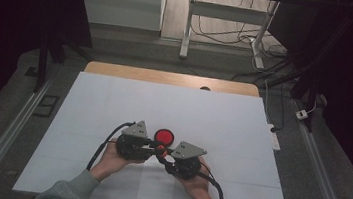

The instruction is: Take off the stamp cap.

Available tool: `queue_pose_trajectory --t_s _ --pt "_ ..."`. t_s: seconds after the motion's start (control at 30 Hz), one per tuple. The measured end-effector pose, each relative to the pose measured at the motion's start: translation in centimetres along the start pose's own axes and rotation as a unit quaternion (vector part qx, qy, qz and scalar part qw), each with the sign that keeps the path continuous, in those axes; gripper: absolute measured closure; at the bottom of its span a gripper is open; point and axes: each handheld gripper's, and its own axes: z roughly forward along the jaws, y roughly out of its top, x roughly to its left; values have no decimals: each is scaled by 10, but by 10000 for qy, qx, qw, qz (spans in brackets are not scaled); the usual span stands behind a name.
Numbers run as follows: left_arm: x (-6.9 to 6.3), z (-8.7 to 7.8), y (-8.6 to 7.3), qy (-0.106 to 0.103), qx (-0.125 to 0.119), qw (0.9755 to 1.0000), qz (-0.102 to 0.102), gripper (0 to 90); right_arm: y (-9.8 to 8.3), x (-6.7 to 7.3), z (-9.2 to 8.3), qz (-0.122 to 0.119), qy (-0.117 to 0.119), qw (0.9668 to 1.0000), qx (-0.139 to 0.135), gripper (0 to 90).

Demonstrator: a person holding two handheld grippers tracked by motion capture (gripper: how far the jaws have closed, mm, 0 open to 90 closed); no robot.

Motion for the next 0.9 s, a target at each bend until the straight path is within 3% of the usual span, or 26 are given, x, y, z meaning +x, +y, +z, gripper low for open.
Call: queue_pose_trajectory --t_s 0.9 --pt "0 0 0 4 -33 10000 -15 730 -3 -1 1 195 67 9997 -92 645"
